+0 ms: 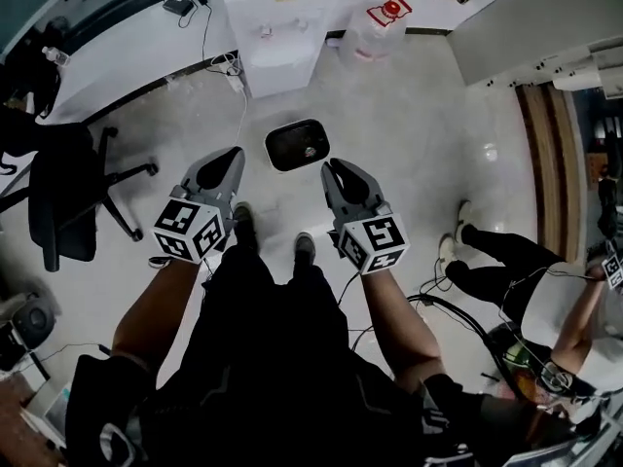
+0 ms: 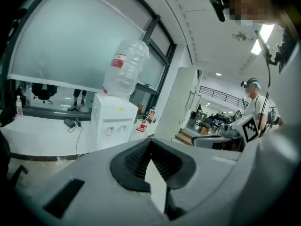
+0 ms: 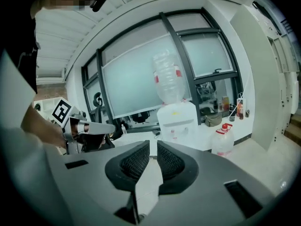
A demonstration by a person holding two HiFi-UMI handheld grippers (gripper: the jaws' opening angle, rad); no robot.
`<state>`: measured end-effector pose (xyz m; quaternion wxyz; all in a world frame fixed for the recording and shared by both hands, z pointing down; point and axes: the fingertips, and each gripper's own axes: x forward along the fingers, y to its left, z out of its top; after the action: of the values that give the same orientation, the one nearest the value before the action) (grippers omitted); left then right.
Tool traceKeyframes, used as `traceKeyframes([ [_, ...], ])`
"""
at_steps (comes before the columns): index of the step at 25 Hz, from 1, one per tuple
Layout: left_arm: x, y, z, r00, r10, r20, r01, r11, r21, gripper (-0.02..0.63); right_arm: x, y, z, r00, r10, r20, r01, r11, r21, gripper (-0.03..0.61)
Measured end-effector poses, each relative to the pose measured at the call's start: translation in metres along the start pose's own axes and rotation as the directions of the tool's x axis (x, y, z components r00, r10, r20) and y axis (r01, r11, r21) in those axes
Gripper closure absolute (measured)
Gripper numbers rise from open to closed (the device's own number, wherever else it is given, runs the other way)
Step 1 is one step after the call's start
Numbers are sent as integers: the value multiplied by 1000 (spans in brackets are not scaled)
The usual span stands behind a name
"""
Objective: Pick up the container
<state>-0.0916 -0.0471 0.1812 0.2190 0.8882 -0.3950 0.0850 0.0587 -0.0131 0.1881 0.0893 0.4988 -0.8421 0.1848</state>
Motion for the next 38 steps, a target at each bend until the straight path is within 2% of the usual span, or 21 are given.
traceKeyframes([
  [6, 45, 49, -44, 994, -52, -92, 52, 999, 2, 606, 48, -13, -56, 994, -22, -106, 23, 1000, 5, 568],
  [9, 66, 74, -72, 988, -77, -136, 72, 997, -35, 606, 73, -26, -93, 987, -34, -156, 40, 999, 36, 565],
  [13, 95, 110, -124, 977, -41, -211, 20, 995, -100, 606, 103, -50, -153, 969, -20, -247, 49, 992, 113, 511],
  [16, 116, 129, -168, 956, -12, -294, 5, 1000, -24, 606, 121, -59, -202, 950, -5, -312, 53, 988, 145, 511],
  [18, 130, 140, -195, 950, 3, -311, -8, 1000, -14, 606, 134, -64, -233, 941, 24, -338, 28, 989, 148, 511],
  [22, 152, 160, -244, 942, 32, -334, -69, 992, -101, 606, 152, -77, -296, 915, 71, -398, -3, 986, 169, 511],
  [26, 170, 178, -299, 934, 46, -354, -129, 968, -215, 606, 164, -92, -361, 873, 54, -484, 18, 990, 142, 511],
  [29, 174, 184, -338, 922, 52, -383, -142, 967, -212, 606, 171, -98, -396, 862, 70, -502, 17, 986, 167, 511],
  [35, 187, 207, -404, 912, 49, -406, -160, 957, -244, 606, 191, -111, -467, 838, 78, -540, 39, 978, 203, 511],
  [38, 194, 222, -439, 901, 53, -431, -173, 954, -245, 606, 202, -118, -499, 835, 91, -542, 47, 971, 235, 511],
])
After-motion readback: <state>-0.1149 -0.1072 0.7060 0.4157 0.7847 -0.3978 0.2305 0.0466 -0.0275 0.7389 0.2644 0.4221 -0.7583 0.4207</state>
